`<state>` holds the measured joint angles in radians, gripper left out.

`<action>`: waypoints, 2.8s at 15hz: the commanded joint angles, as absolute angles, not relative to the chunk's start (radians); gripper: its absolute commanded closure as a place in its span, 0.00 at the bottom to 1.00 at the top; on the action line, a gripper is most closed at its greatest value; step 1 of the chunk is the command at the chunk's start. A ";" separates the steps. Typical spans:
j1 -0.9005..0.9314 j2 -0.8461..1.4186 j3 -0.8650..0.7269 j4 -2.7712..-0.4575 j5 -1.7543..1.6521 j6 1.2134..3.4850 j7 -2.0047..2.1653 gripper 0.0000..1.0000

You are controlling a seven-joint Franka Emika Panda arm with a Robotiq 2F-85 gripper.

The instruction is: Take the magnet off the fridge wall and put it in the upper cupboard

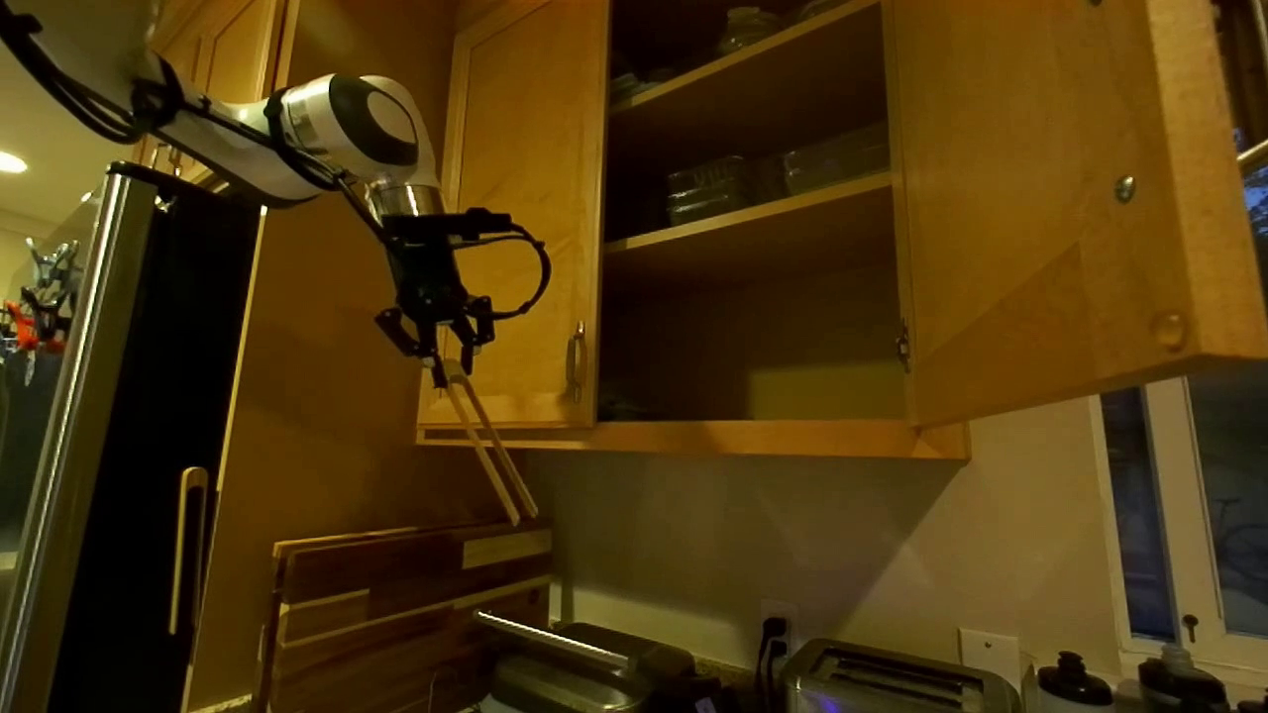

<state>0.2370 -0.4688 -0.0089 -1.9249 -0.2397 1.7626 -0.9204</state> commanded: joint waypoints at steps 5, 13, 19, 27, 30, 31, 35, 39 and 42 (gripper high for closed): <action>0.202 -0.498 -0.011 -1.876 -0.395 1.834 -1.289 0.91; 0.159 -0.468 -0.022 -1.822 -0.401 1.875 -1.453 0.68; 0.159 -0.465 -0.022 -1.821 -0.401 1.876 -1.458 0.68; 0.132 -0.366 -0.050 -1.725 -0.411 1.985 -1.535 0.91; 0.120 -0.342 -0.068 -1.714 -0.405 2.069 -1.649 0.91; 0.116 -0.335 -0.075 -1.713 -0.400 2.092 -1.689 0.91; 0.094 -0.315 -0.121 -1.742 -0.357 2.201 -1.822 0.91; 0.071 -0.254 -0.166 -1.739 -0.260 2.294 -1.915 0.91; 0.046 -0.204 -0.173 -1.733 -0.206 2.330 -1.960 0.91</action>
